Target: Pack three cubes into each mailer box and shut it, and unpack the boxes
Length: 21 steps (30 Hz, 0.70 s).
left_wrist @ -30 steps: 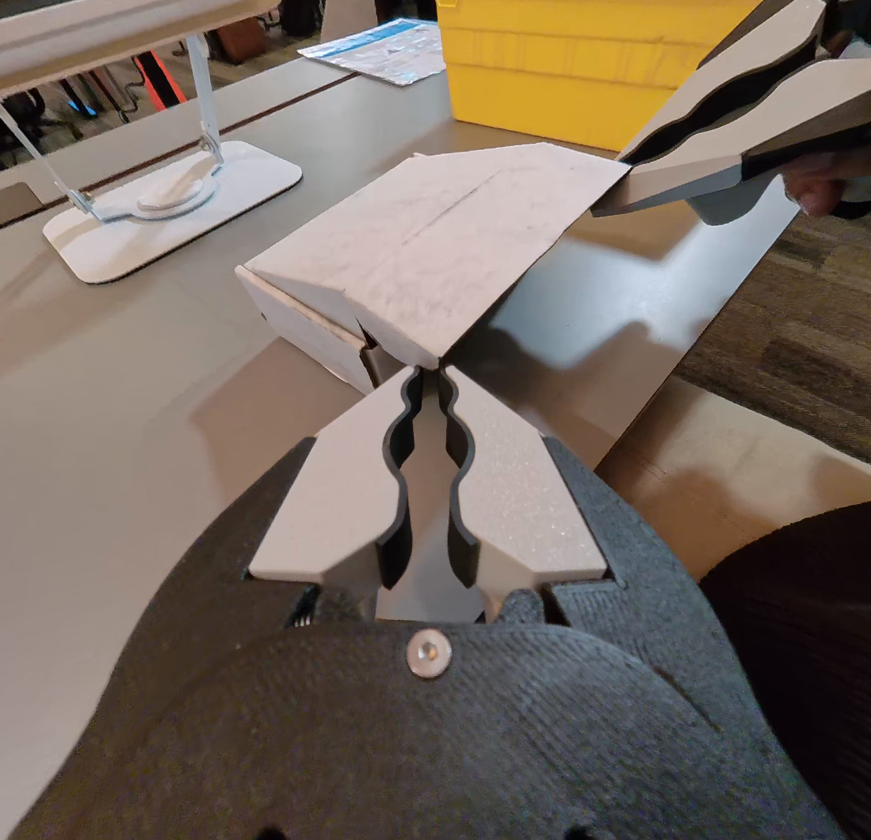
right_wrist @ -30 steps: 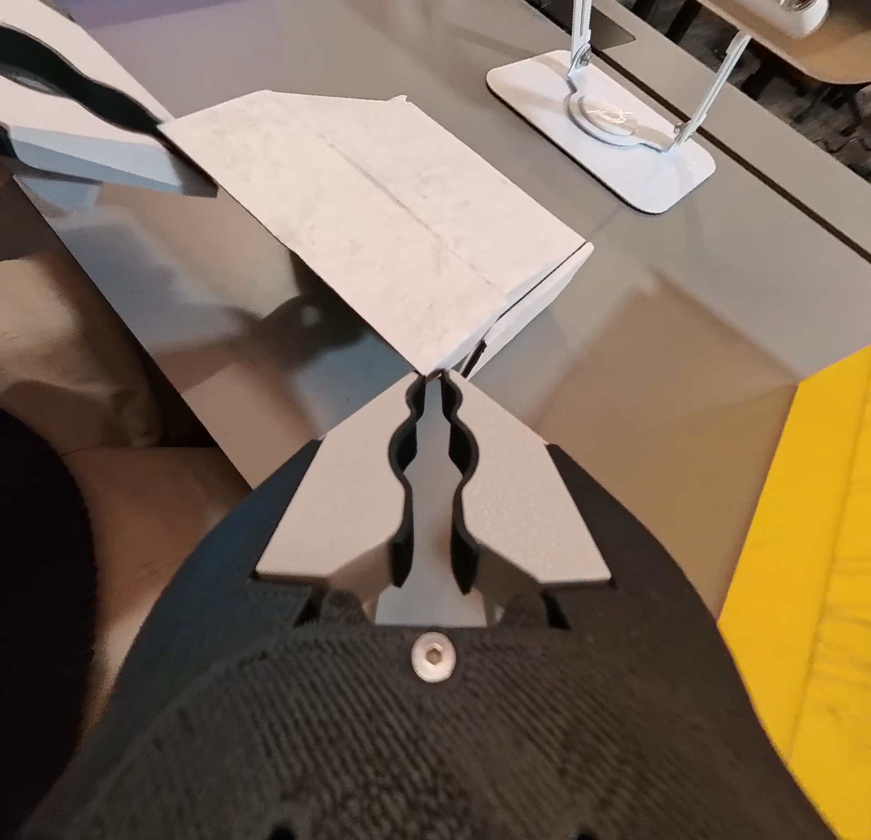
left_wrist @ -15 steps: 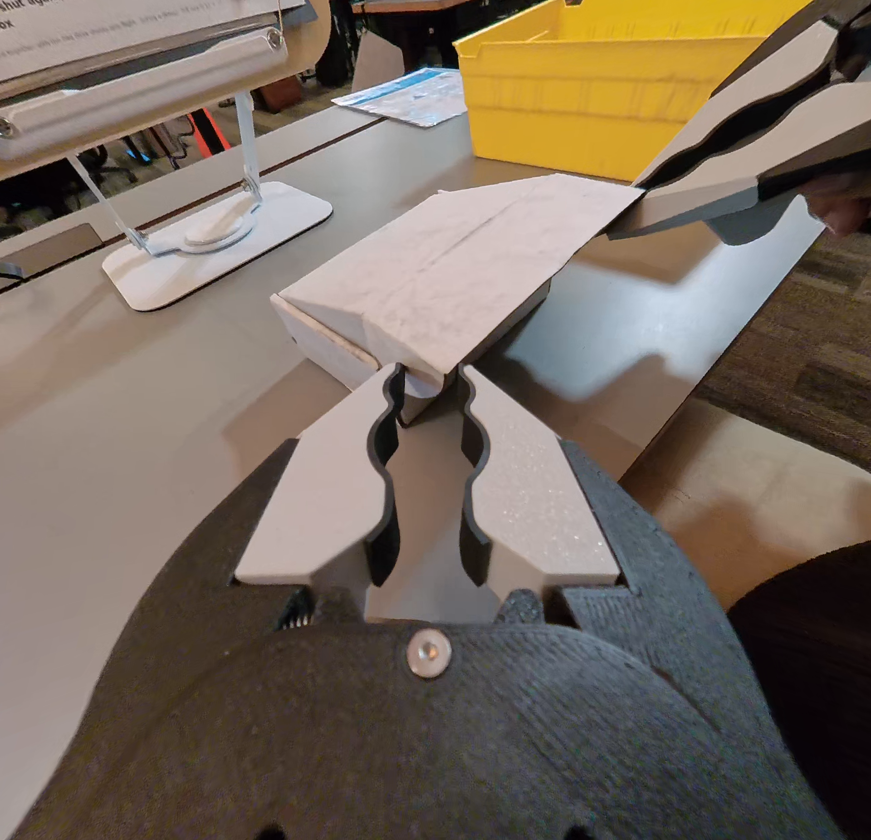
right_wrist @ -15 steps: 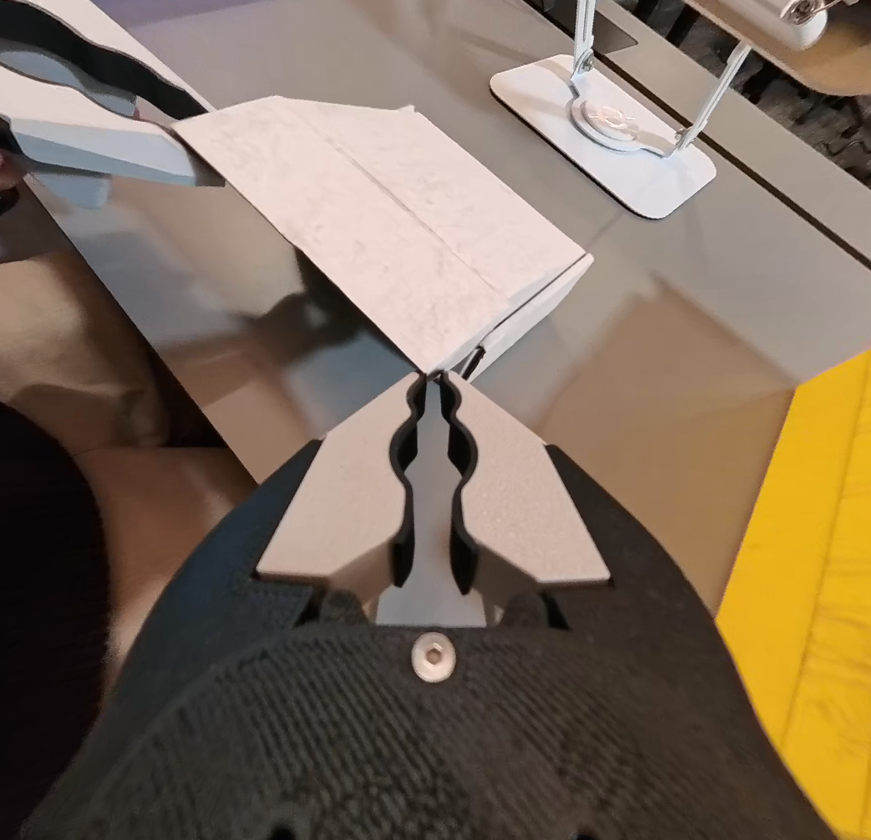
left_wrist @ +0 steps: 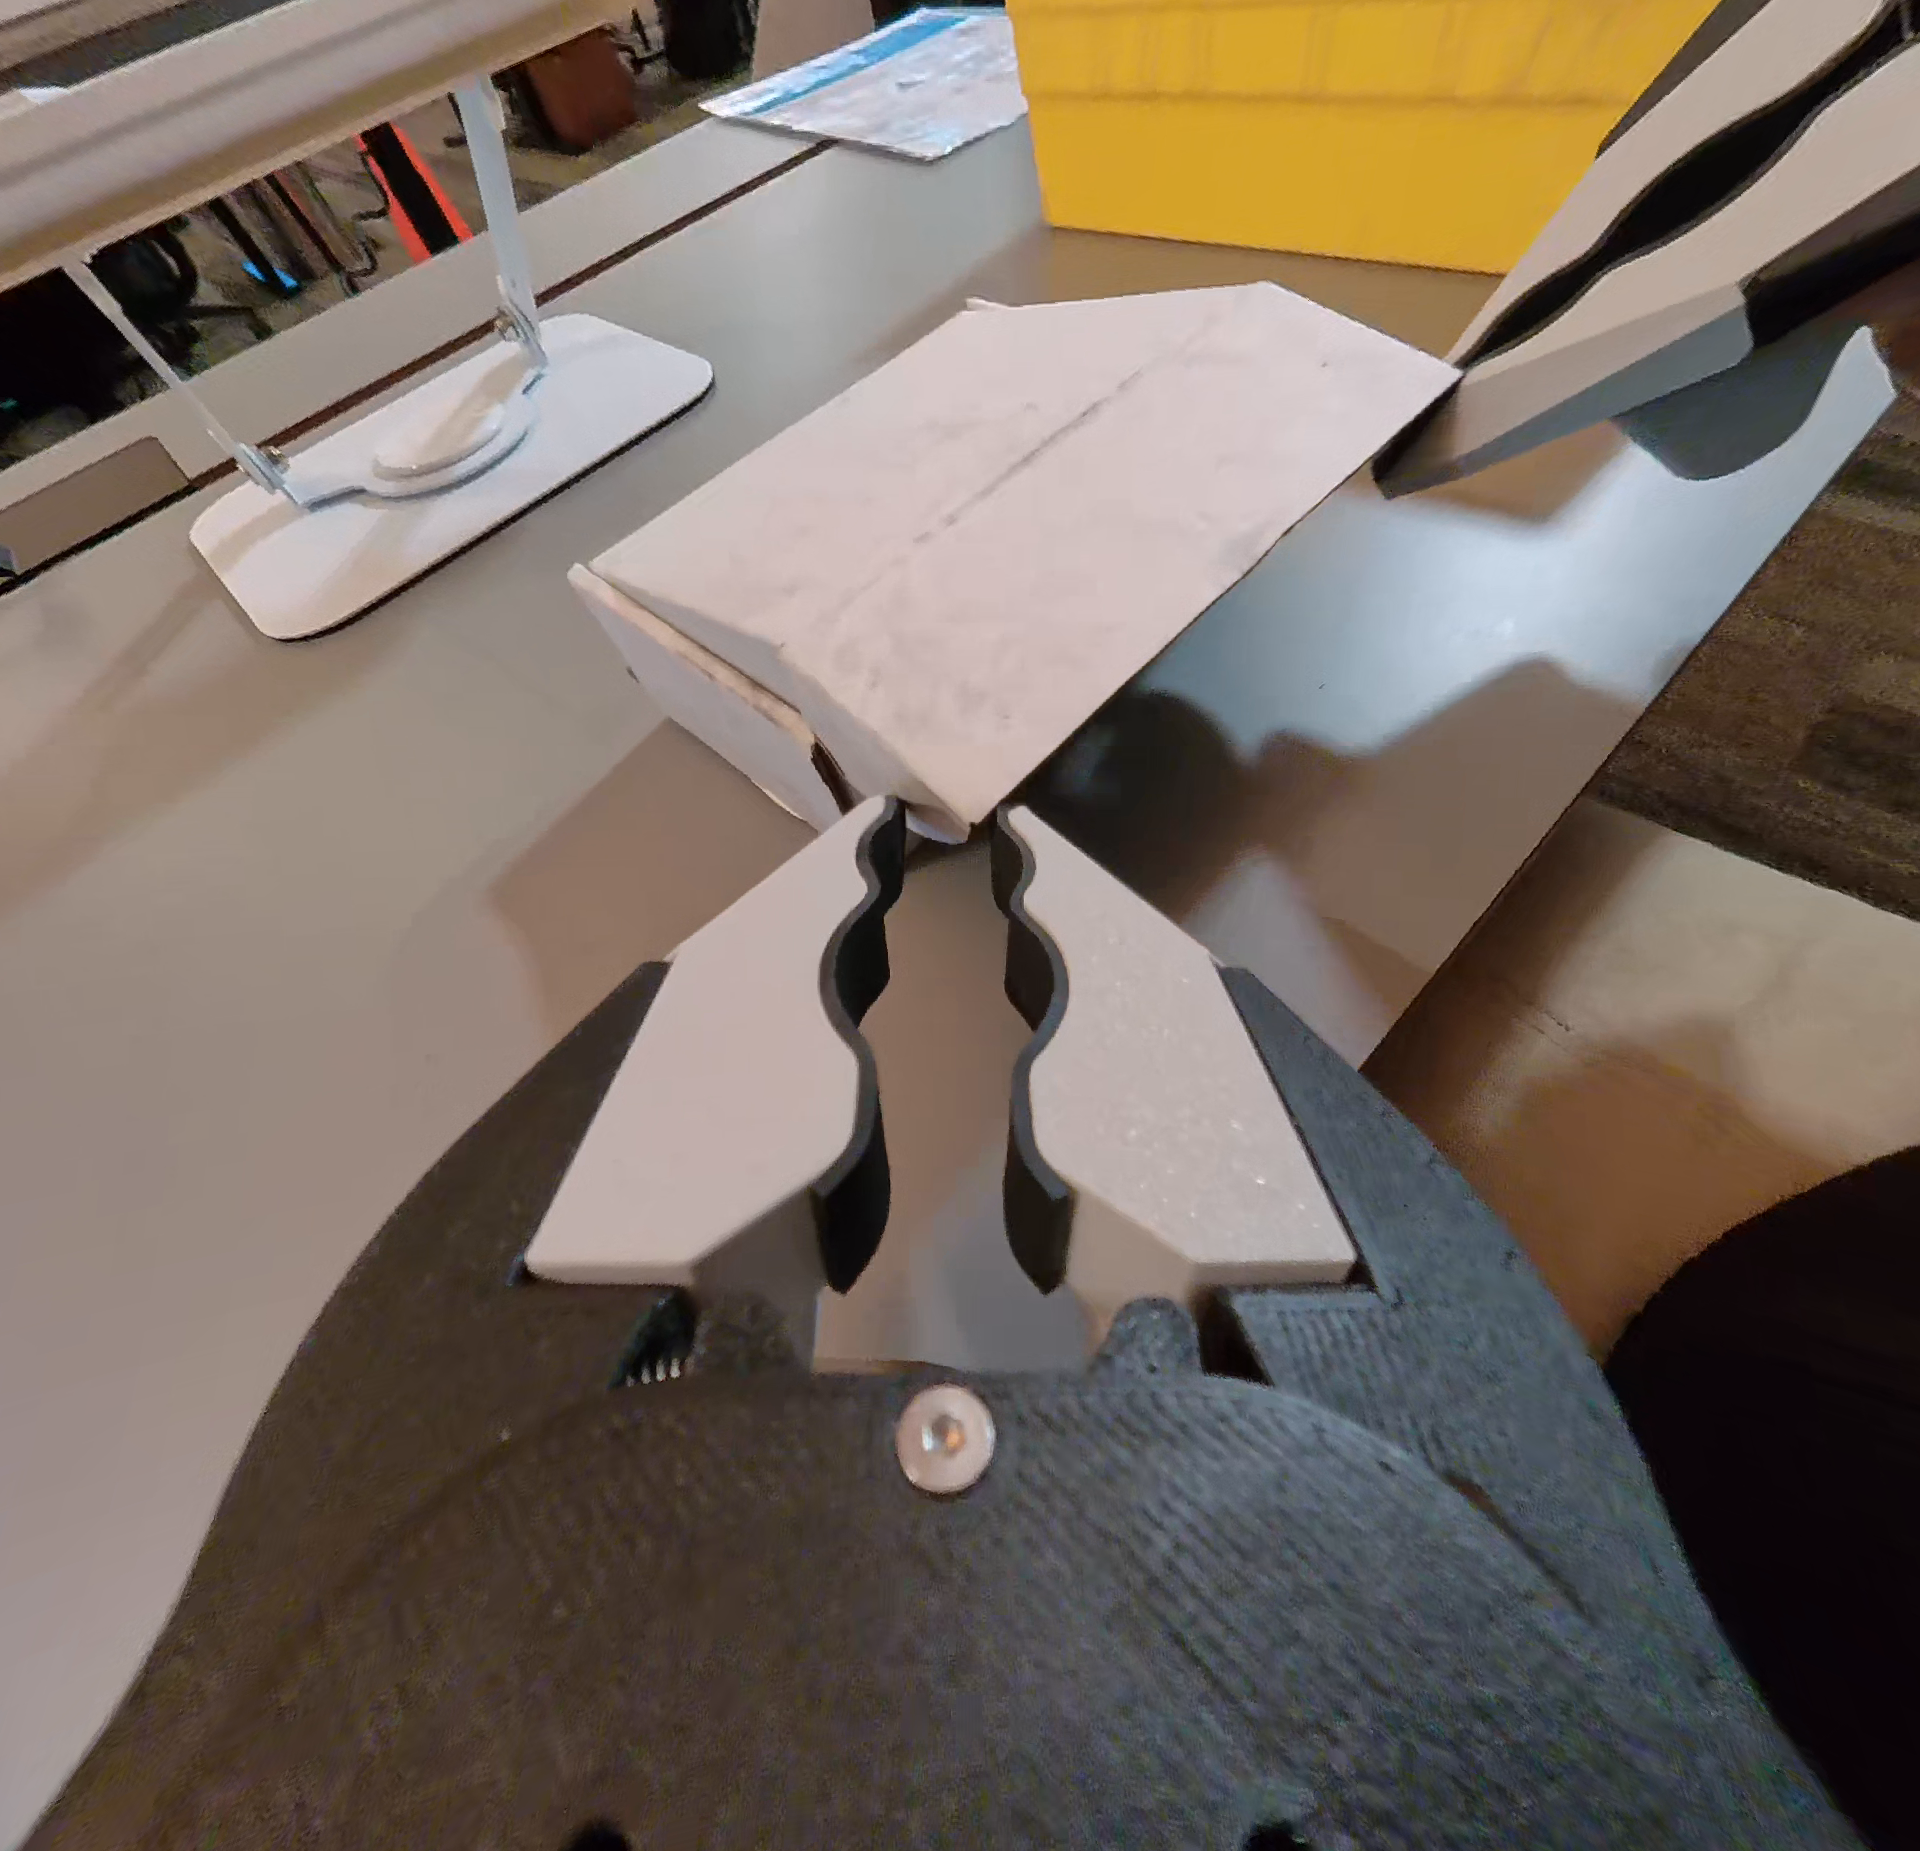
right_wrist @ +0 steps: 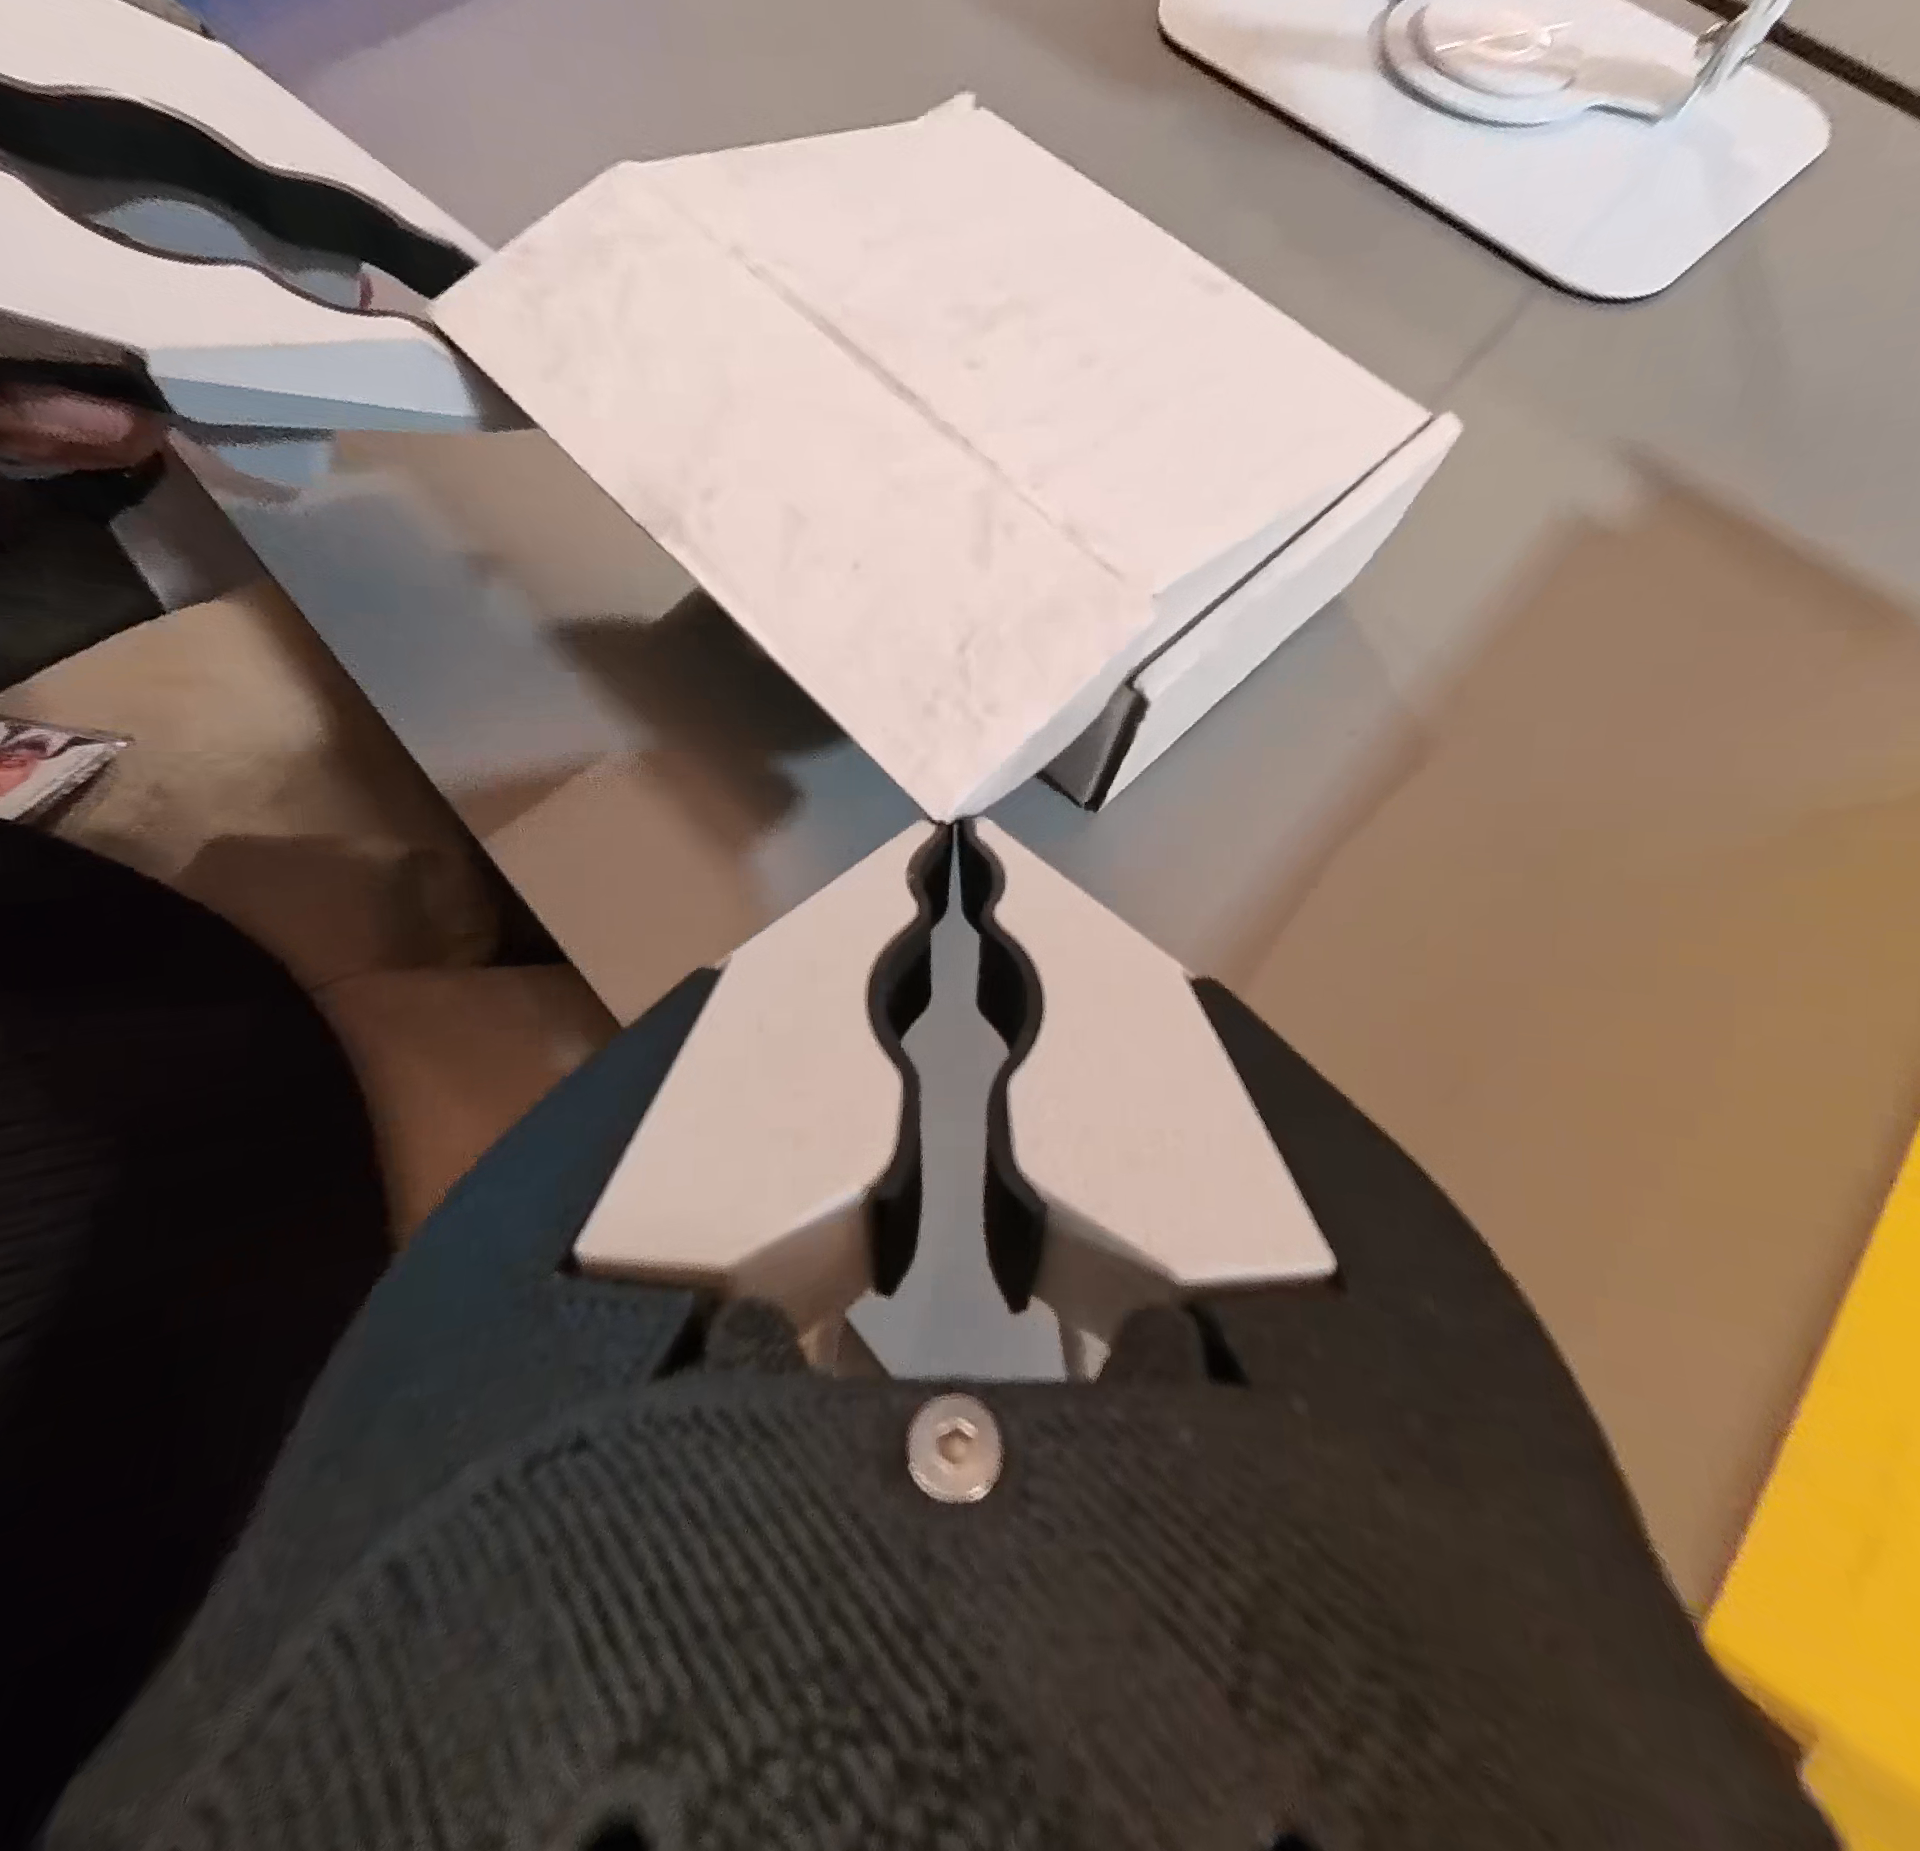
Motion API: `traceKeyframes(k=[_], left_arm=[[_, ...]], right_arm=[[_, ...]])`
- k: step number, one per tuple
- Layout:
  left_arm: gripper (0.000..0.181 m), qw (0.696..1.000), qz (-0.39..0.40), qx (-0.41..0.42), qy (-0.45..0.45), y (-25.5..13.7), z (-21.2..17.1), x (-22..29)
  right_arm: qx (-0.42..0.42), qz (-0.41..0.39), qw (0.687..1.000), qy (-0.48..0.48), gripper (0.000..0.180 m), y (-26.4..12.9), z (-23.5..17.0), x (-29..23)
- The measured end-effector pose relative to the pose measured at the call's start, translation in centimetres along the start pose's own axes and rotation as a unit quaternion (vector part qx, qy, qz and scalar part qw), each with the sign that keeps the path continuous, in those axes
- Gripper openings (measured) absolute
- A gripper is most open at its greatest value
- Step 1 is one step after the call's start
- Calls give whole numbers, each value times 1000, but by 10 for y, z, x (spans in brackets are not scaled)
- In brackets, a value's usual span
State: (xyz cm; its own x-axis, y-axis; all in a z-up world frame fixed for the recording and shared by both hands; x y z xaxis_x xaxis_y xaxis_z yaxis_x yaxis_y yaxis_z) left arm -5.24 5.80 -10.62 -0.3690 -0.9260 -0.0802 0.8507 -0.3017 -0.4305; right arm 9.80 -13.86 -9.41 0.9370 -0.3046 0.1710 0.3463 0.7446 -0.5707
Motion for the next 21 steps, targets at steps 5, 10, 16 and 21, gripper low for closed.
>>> traceKeyframes(k=[5,10,16,21], left_arm=[[19,1000,8,-6,-1,0,-1,-1],[29,1000,16,16,-2,-3,2,-2],[18,999,24,16,27,0,5,2],[16,999,27,12,43,1,7,4]], right_arm=[[-3,-30,999,-21,35,4,-4,4],[57,-73,994,-59,40,-3,8,-2],[62,-86,991,-87,27,-3,10,-8],[62,-42,997,-25,25,-7,10,-1]])
Point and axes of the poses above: each gripper's, where its closed fingertips meet, y out along the fingers, z out of its top, x = y × z across the jaws, the point moved 10 cm from there along -y, back along the fingers, and after that the axes turned 13 degrees about -z, right-handed, at the moved point
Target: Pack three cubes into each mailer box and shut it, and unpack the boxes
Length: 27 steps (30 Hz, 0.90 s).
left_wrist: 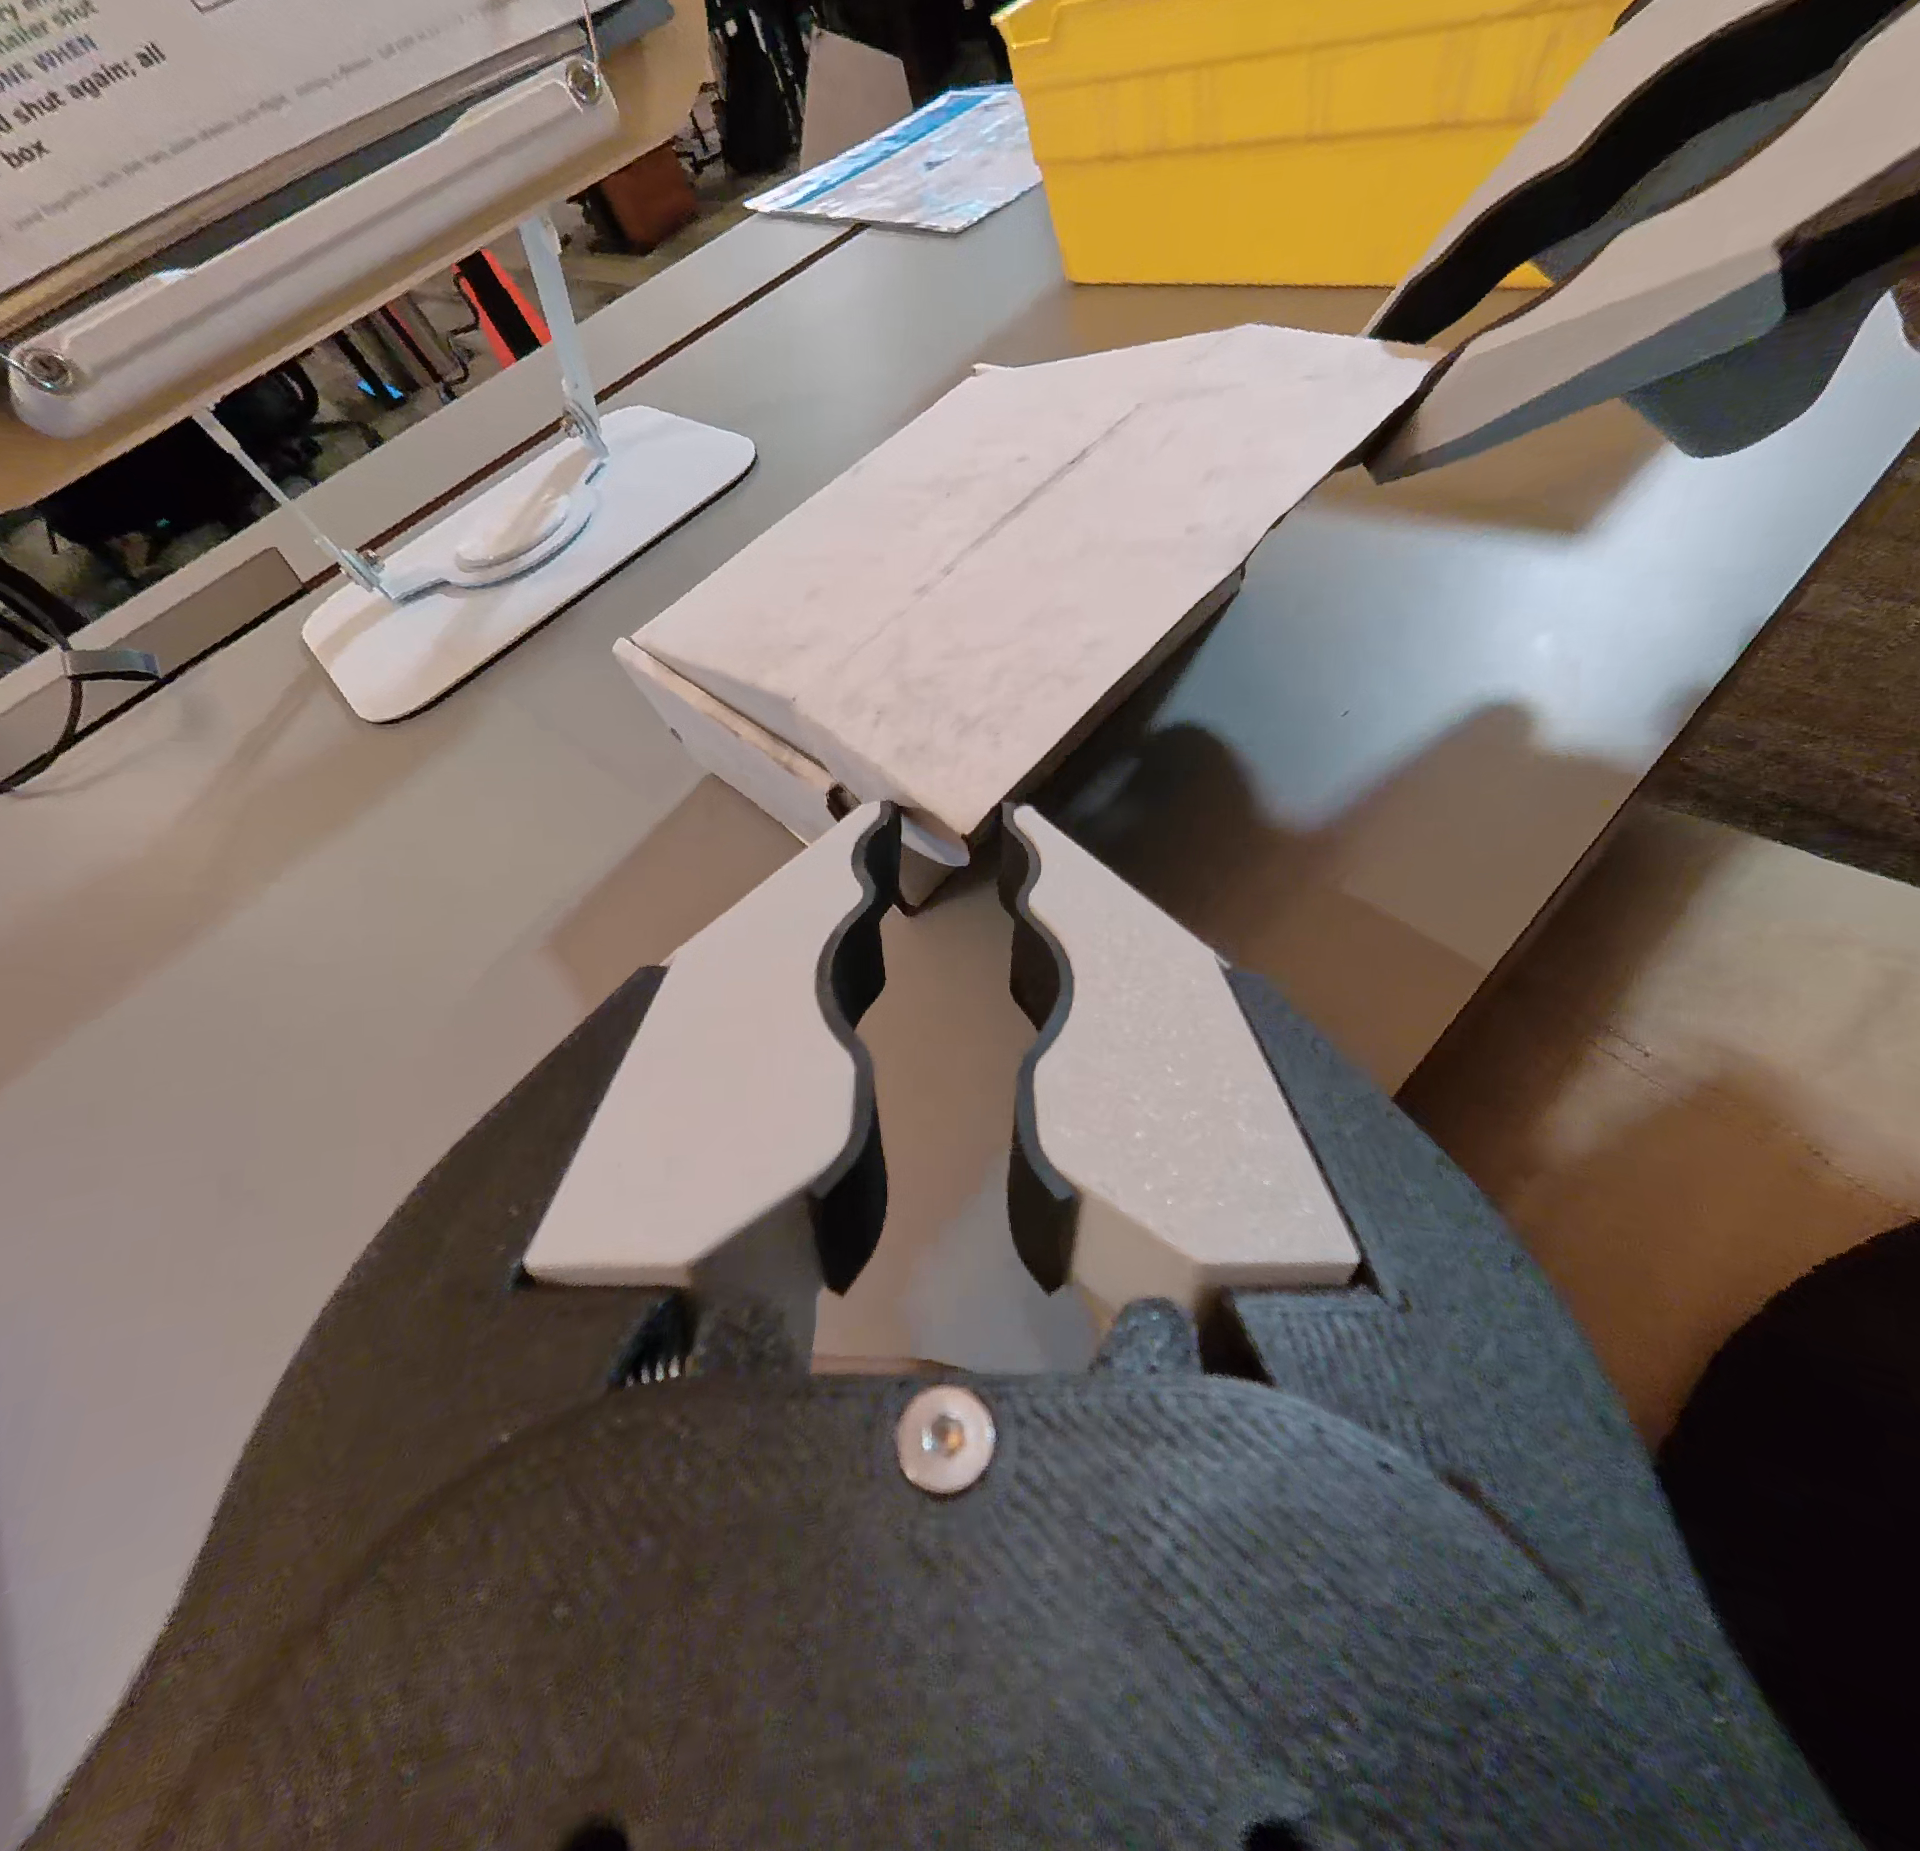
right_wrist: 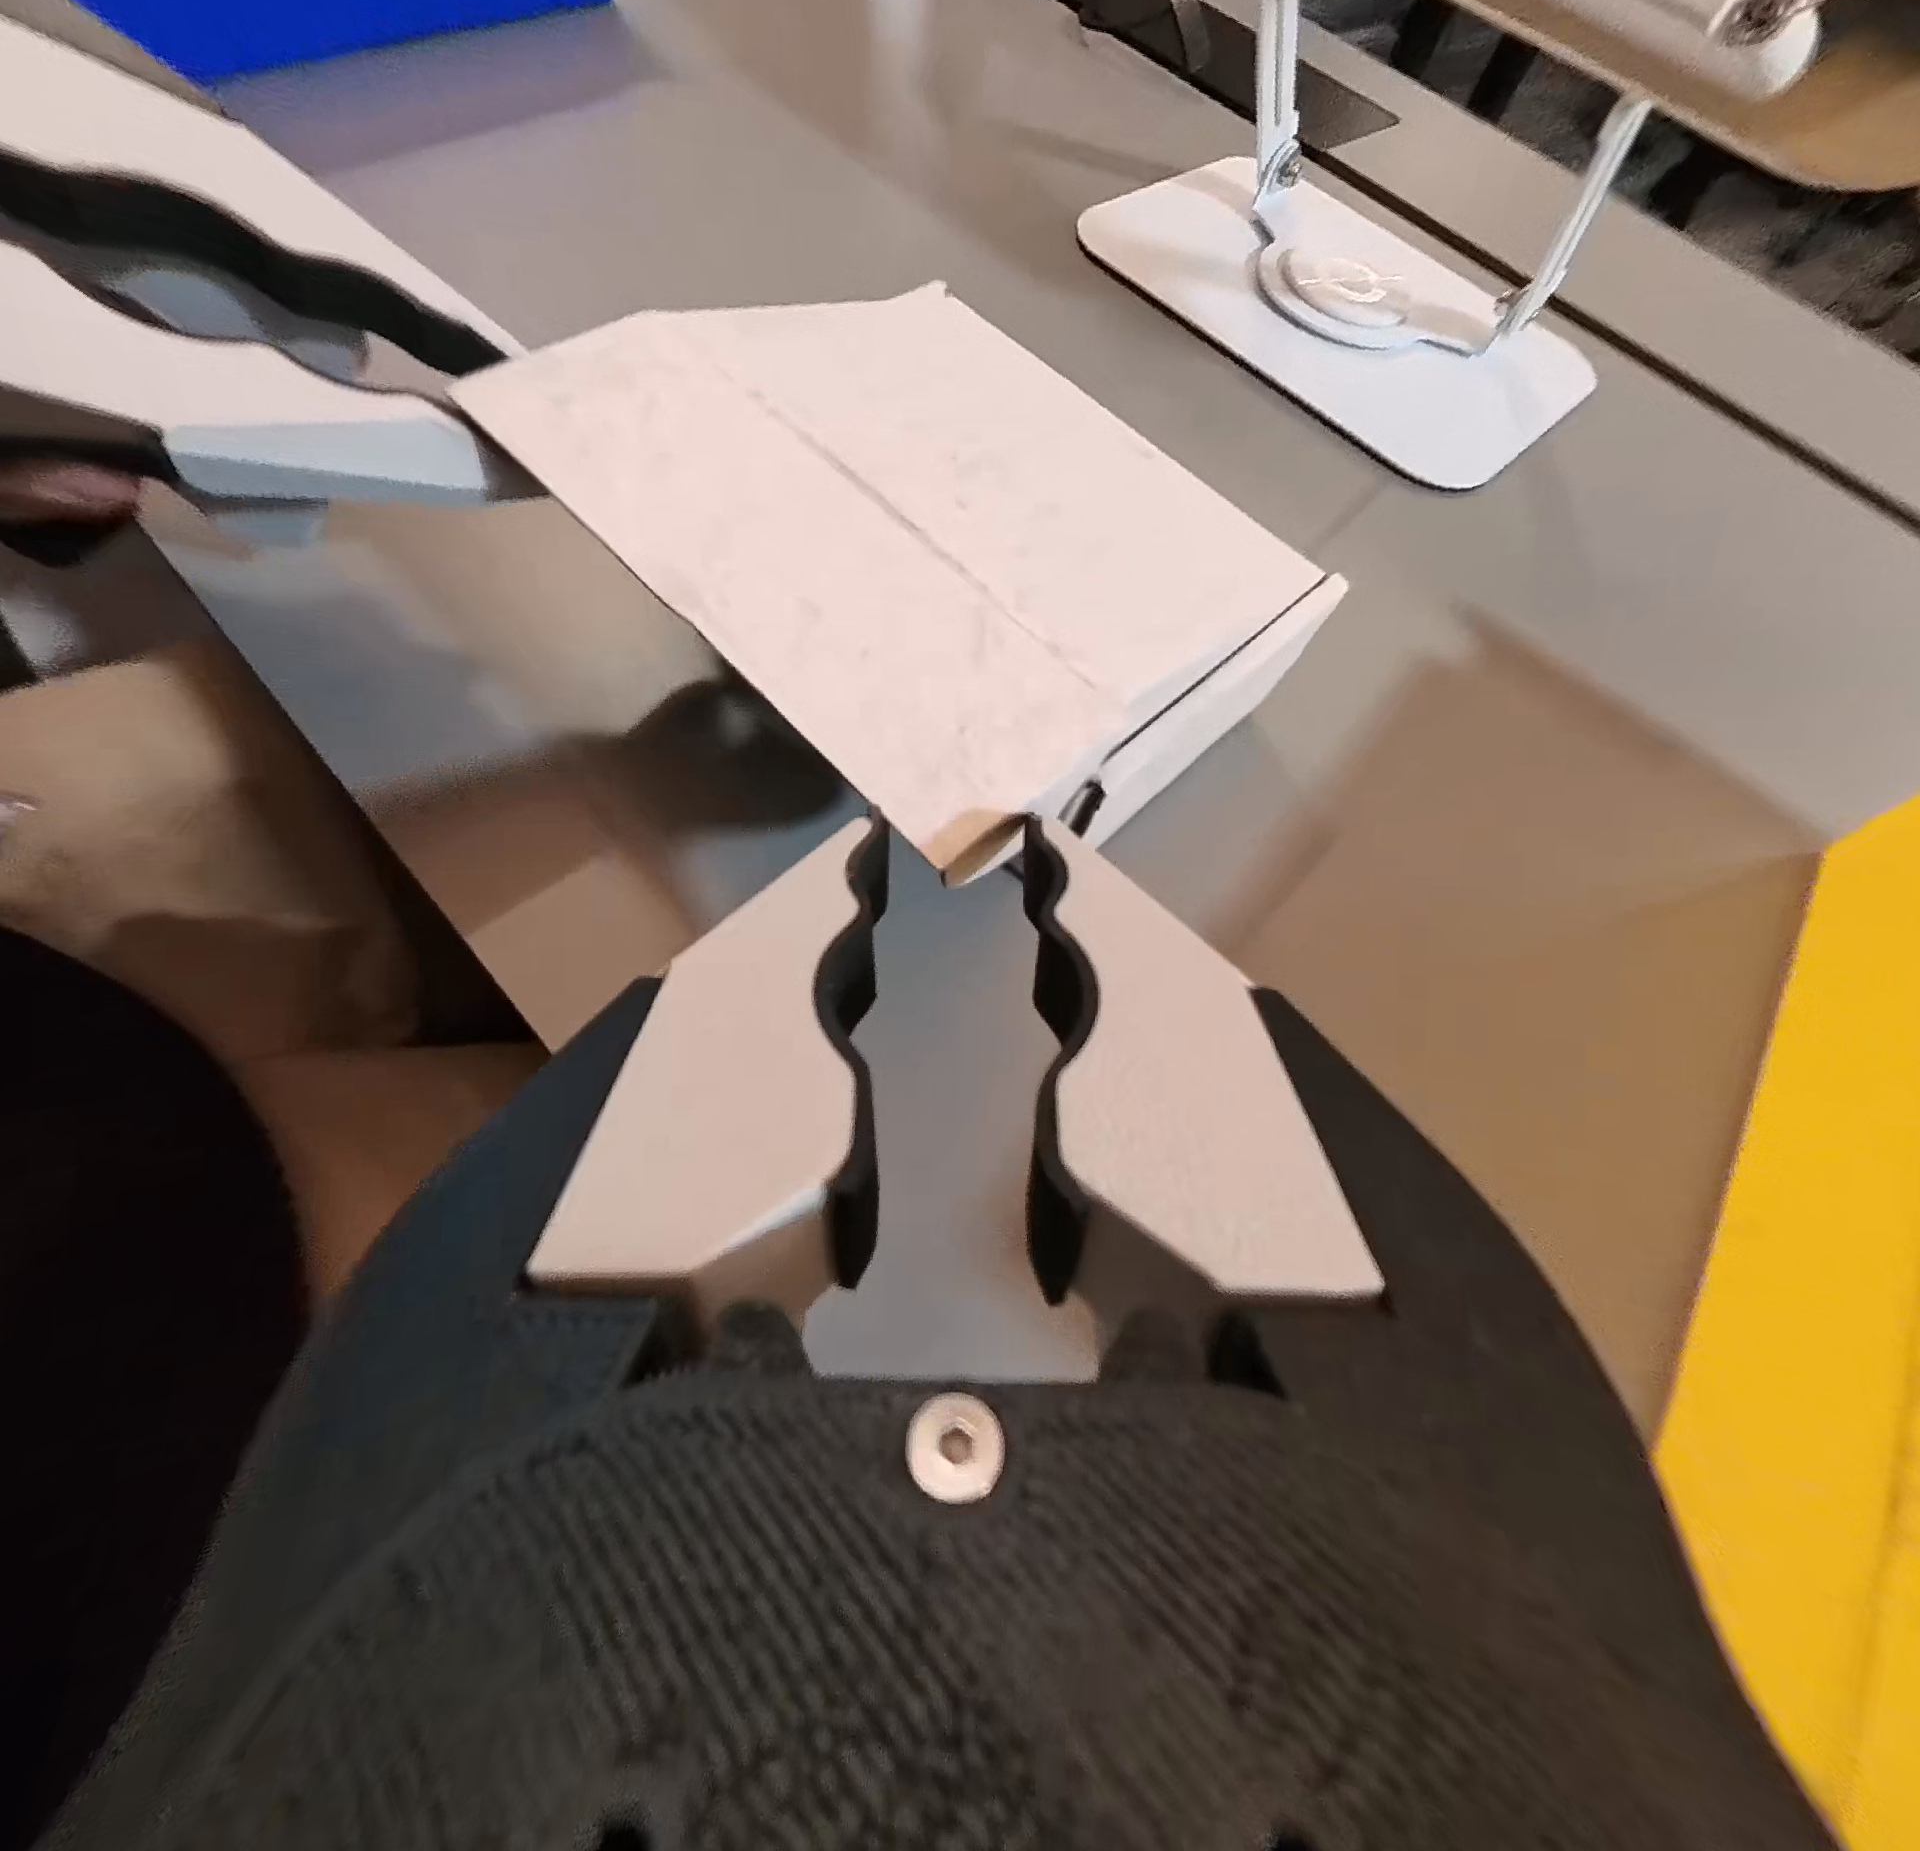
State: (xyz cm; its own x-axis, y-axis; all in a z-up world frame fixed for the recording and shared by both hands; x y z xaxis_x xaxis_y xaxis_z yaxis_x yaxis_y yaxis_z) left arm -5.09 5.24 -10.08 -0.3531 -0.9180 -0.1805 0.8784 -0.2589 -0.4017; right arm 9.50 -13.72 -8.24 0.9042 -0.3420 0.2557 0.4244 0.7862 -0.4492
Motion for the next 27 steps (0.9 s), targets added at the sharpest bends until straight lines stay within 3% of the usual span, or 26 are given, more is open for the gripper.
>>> traceKeyframes(k=[4,10,17,27], left_arm=[[15,1000,-7,1,-3,0,-1,-1],[17,999,-3,-30,11,6,-7,-1],[17,999,-11,-36,7,8,-8,-1],[21,999,1,-35,9,8,-8,-1]], right_arm=[[-9,23,999,34,24,2,-3,3],[-35,8,999,-4,23,9,-7,-3],[-36,38,997,62,24,14,-13,4],[-10,-37,997,-64,20,11,-9,-3]])
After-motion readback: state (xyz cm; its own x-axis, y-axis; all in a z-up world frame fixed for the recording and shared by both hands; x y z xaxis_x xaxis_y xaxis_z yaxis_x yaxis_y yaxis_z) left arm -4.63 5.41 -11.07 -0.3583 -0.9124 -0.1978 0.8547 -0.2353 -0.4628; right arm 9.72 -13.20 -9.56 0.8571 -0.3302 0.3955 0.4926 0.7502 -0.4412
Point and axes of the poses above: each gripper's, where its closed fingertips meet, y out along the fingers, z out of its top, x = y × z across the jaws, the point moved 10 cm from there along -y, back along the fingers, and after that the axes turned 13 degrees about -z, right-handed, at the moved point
